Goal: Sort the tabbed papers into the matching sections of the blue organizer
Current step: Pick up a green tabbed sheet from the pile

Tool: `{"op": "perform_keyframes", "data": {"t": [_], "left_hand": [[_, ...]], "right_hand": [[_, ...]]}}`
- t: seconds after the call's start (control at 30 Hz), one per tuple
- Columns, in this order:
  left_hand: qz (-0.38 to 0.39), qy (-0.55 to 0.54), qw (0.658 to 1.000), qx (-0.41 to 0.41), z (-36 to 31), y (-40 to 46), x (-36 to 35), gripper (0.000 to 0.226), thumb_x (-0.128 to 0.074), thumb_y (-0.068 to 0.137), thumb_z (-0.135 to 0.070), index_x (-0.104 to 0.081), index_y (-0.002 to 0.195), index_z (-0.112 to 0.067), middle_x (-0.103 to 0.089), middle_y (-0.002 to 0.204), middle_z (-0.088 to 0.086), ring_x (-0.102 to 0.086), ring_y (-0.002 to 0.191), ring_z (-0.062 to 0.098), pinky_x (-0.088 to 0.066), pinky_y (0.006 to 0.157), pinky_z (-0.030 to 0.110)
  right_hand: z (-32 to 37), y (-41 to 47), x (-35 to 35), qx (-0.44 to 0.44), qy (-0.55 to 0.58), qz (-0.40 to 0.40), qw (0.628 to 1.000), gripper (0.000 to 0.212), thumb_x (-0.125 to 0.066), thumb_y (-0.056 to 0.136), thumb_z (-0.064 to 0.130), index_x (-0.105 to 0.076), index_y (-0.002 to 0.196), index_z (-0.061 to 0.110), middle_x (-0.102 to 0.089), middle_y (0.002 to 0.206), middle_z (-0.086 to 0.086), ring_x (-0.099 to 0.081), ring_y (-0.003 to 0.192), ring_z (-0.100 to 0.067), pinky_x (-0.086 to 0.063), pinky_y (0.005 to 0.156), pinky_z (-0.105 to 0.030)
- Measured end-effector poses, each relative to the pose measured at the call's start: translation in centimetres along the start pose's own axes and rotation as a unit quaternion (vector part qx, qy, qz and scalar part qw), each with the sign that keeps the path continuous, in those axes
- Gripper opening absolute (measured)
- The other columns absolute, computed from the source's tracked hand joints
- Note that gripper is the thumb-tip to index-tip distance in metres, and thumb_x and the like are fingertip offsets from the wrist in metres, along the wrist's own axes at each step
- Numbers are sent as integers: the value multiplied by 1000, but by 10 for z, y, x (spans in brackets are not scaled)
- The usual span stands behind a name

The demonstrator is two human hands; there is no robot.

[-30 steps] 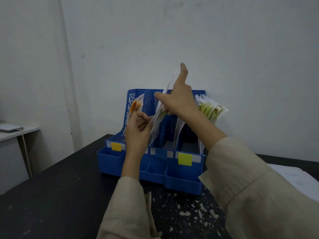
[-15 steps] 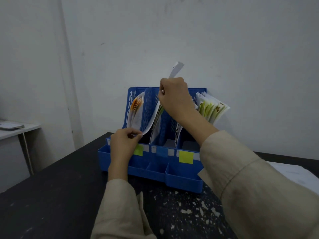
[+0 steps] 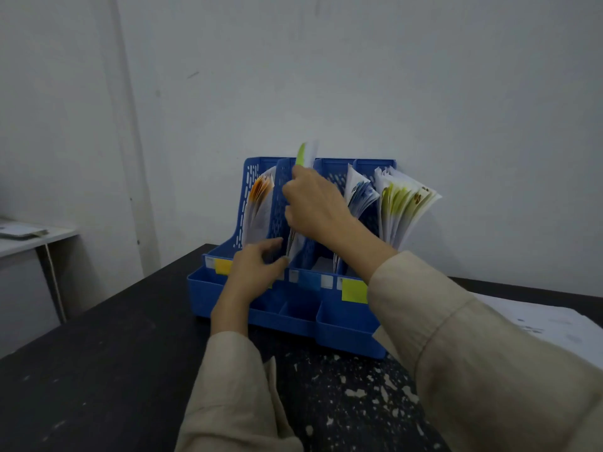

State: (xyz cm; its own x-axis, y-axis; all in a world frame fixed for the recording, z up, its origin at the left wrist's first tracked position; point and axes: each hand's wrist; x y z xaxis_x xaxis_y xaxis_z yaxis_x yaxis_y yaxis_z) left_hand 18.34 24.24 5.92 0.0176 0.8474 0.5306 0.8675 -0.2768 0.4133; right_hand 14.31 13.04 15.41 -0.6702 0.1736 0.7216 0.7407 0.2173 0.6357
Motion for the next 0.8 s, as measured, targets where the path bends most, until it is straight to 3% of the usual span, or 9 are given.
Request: {"op": "perform_keyframes", "data": {"t": [0.1,0.13,0.17,0.23,0.33,0.4,0.53,0.6,0.8], "left_hand": [[59,34,998,9,-6,1,-8,43,-59,88,-16,-53,131,-17,-59,122,2,-53,115,24,-42,80,27],[62,46,997,14,-6,1,-9,43,-60,87,-16,-54,129,-18,-59,120,2,-53,113,23,-40,79,27],[61,55,996,20,-6,2,-9,44,-60,86,-17,-53,129,-18,-59,121,2,-52,111,21,-40,80,28],[69,60,995,31,-4,3,-8,46,-61,85,-18,-52,130,-18,-57,126,2,-51,108,19,-39,83,29],[83,21,995,51,1,2,-6,49,-66,84,-21,-53,131,-20,-57,124,-3,-52,113,19,-46,90,33],[73,11,995,63,6,1,-3,44,-67,82,-21,-58,125,-25,-60,120,-7,-55,111,18,-48,93,40],[29,14,997,75,14,-4,8,43,-60,68,-36,-64,111,-34,-64,100,-10,-57,105,17,-45,95,45],[16,7,997,78,18,-6,11,52,-54,61,-40,-65,112,-35,-64,111,-8,-53,114,19,-42,99,47],[10,-1,997,71,19,-8,11,49,-54,61,-42,-65,109,-36,-64,118,-5,-54,113,21,-43,97,48]], "right_hand": [[10,1,4,86,-152,-40,984,20,-77,51,19,-63,60,8,-61,95,-10,-52,97,-26,-40,67,-33],[11,2,4,109,-199,2,974,20,-75,58,23,-67,70,10,-59,110,-11,-45,111,-27,-42,82,-40],[11,1,-1,141,-239,23,961,23,-69,72,26,-69,88,10,-48,131,-11,-33,127,-28,-33,101,-49],[14,-1,-6,162,-291,98,938,30,-53,91,31,-63,114,15,-34,147,-8,-11,143,-29,-4,113,-60],[18,-5,-16,134,-347,165,914,21,-49,96,29,-68,102,25,-63,100,4,-26,136,-32,6,108,-67],[17,-8,-19,124,-344,178,913,19,-48,96,25,-66,92,23,-52,72,6,-41,123,-27,8,108,-66],[18,-13,-30,156,-376,214,888,22,-48,96,32,-62,113,27,-61,107,5,-43,121,-25,6,109,-67],[21,-16,-37,173,-381,232,878,29,-48,97,34,-58,123,25,-58,123,2,-40,127,-27,4,110,-66],[35,-17,-47,187,-331,286,880,31,-36,101,30,-53,125,19,-59,122,1,-49,117,-23,-19,110,-45]]}}
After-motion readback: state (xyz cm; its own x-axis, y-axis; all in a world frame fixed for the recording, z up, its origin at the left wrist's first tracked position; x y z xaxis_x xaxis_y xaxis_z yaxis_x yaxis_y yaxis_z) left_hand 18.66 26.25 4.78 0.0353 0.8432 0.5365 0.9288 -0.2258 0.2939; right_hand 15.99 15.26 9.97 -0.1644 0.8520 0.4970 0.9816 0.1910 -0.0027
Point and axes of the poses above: each hand's wrist, its own y-axis towards the middle knuckle, its own x-axis out of the back of the hand, z = x × y
